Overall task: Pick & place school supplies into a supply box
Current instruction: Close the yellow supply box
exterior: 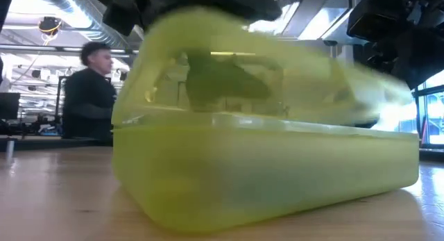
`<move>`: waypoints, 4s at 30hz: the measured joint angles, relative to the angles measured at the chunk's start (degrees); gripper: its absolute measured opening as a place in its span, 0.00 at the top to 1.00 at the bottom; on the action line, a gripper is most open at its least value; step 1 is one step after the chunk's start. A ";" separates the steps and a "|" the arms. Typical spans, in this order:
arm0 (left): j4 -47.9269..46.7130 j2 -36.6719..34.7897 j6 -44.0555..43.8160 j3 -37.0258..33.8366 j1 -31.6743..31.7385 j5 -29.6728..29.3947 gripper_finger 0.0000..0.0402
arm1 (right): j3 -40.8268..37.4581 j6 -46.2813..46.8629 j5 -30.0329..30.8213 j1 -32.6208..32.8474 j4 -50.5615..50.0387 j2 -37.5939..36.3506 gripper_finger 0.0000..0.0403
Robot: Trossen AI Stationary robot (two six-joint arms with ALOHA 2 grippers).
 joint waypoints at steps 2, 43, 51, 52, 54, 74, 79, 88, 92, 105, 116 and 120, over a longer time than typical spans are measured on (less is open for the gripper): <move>-2.14 1.87 -0.73 2.08 -0.63 -0.04 0.22 | 0.00 0.02 0.02 0.00 -0.20 0.04 0.58; -40.66 -8.59 5.03 9.42 -2.63 -6.67 0.22 | 0.00 -3.60 6.23 0.00 5.87 0.09 0.58; -44.57 -8.23 -31.41 8.48 -12.46 -12.45 0.22 | -0.01 -11.68 7.61 -1.70 6.37 2.13 0.58; -45.42 -8.23 -34.82 8.48 -13.64 -13.97 0.22 | 0.00 -12.14 6.85 -2.50 6.98 2.96 0.58; -46.04 -7.59 -38.83 8.50 -15.77 -17.88 0.22 | 0.00 -13.88 3.58 -4.22 7.21 4.69 0.58; -51.62 3.06 -32.11 8.88 -16.14 -24.44 0.22 | 5.56 -27.36 -7.88 -14.49 13.33 20.35 0.58; -53.92 2.58 -26.72 8.65 -13.79 -25.06 0.22 | 7.81 -27.11 -8.32 -14.11 13.24 24.18 0.58; -57.36 2.20 -12.60 8.66 -6.88 -22.97 0.22 | 7.87 -20.29 -11.76 -11.00 12.48 24.96 0.58; -58.25 2.13 -5.72 8.68 -3.97 -21.21 0.22 | 7.82 -16.18 -10.26 -8.54 12.55 24.96 0.58; -61.95 2.09 7.24 8.72 3.08 -19.38 0.22 | 7.76 -9.91 -9.19 -2.70 14.37 24.98 0.58; -63.12 2.06 7.04 8.81 3.80 -16.37 0.22 | 7.85 -9.09 -7.79 -2.51 13.04 24.93 0.58; -66.58 0.81 5.63 8.58 3.03 -17.60 0.22 | 8.15 -9.23 -6.79 -2.63 11.58 24.87 0.58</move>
